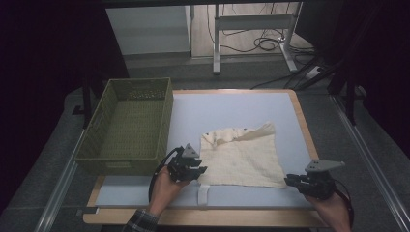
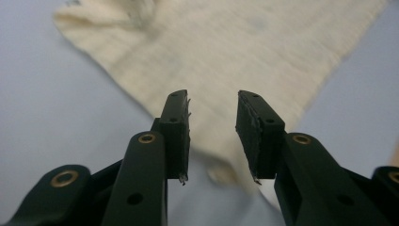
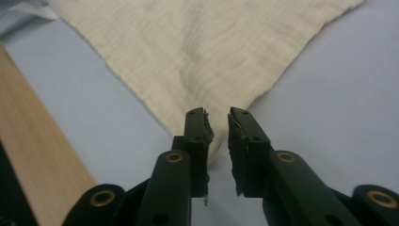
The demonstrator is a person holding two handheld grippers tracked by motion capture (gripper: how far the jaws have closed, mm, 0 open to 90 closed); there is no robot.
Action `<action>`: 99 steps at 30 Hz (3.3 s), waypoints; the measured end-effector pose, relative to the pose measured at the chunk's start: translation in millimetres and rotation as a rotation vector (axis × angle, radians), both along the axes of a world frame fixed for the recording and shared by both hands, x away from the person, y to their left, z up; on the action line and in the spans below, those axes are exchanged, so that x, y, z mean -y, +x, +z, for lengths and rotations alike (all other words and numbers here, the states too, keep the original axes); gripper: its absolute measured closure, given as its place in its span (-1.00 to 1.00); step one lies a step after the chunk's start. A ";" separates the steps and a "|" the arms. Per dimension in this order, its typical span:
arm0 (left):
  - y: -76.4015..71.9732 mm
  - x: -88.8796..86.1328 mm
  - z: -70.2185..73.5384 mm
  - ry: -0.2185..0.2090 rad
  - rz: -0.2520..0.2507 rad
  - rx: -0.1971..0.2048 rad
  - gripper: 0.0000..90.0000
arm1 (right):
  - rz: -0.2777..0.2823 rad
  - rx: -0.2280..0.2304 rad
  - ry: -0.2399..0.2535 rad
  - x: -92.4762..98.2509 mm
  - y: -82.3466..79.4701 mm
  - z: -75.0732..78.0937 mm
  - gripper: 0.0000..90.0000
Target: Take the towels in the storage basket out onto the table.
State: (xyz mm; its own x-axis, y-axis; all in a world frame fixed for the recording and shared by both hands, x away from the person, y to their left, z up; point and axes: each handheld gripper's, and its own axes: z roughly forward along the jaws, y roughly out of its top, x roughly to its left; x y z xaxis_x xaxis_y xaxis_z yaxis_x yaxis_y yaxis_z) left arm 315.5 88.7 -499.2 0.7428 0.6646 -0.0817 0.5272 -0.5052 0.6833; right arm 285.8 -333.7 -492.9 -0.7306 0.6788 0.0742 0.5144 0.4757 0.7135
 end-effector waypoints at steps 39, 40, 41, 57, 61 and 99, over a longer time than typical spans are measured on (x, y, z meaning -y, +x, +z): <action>160.1 31.1 20.1 0.213 0.244 0.050 0.14 | 0.013 0.010 0.048 -8.2 29.2 -13.3 0.61; 158.0 30.0 19.5 0.198 0.238 0.046 0.14 | 0.013 0.006 0.056 -8.0 29.5 -13.4 0.58; 155.6 28.7 19.0 0.186 0.234 0.043 0.06 | 0.013 -0.001 0.062 -8.3 31.4 -14.0 0.45; 172.3 8.2 3.2 0.079 0.265 -0.001 0.18 | -0.078 0.019 0.003 -21.3 74.8 -2.4 0.12; 180.7 6.9 -1.8 0.052 0.281 0.000 0.29 | -0.106 0.027 0.005 -22.3 99.5 3.2 0.13; 199.9 10.2 -31.2 -0.011 0.272 -0.016 0.96 | -0.255 -0.007 -0.099 -50.2 233.8 -15.8 0.95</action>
State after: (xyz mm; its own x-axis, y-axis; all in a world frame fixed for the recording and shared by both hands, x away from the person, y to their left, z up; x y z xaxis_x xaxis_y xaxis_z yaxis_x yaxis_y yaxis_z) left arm 515.4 78.5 -530.4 0.5353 0.8387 -0.1005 0.6535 -0.3358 0.6784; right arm 519.6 -283.5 -508.7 -0.5348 0.8450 0.0030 0.6313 0.3972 0.6661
